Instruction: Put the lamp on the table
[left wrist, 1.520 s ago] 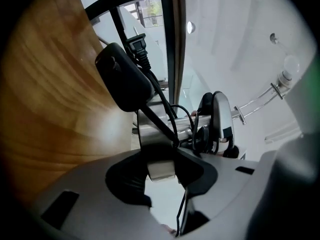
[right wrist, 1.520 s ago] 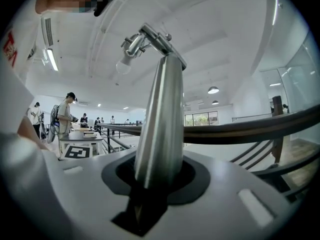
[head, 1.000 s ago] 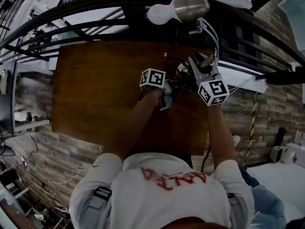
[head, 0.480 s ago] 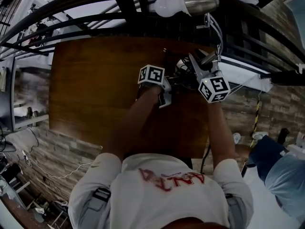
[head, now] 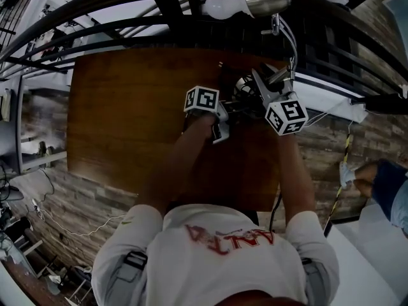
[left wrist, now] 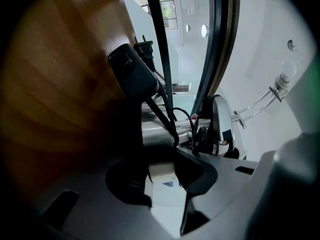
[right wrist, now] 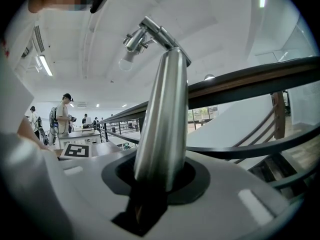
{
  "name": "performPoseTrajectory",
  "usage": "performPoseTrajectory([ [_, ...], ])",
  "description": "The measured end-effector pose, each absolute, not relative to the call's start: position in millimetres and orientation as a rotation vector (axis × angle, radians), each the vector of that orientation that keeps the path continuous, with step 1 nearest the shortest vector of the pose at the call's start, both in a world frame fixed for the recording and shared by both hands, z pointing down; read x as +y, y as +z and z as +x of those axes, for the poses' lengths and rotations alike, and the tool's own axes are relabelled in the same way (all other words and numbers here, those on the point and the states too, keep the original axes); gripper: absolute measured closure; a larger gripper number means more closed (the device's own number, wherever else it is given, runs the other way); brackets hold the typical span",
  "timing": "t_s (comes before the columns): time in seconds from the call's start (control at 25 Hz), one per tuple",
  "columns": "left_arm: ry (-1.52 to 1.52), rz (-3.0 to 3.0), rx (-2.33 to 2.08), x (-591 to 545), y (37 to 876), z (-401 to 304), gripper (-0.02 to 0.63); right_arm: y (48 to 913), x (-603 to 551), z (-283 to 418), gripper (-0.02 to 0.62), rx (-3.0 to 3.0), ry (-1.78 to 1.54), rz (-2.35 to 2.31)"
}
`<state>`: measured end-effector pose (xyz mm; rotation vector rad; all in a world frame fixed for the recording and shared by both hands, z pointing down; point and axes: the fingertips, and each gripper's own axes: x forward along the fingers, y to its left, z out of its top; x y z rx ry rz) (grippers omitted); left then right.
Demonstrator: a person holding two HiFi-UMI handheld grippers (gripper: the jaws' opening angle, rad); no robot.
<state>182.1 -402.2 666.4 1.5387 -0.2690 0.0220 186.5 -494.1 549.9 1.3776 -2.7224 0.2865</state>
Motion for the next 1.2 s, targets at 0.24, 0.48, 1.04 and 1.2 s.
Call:
performPoseTrajectory([
  [0.24,0.006,1.519,-0.266,-404,667,181,0.466,550,-498,184,0.476,-2.729,0.304,1.39],
  [0.48,0.004,1.506,-0.264,-401,664,183,0.461,551,-498,189,0.476,-2.734,0.326,1.393],
  [1.04,0.012,1.531,-0.337,-375,644,133,0.431,555,-500,190,0.476,-2.717,0.334,1.402],
  [1.2,0.074,1.675,-0.476,-374,639,104,0.465,558,-498,187,0.474,-2.704,0.331,1.398],
])
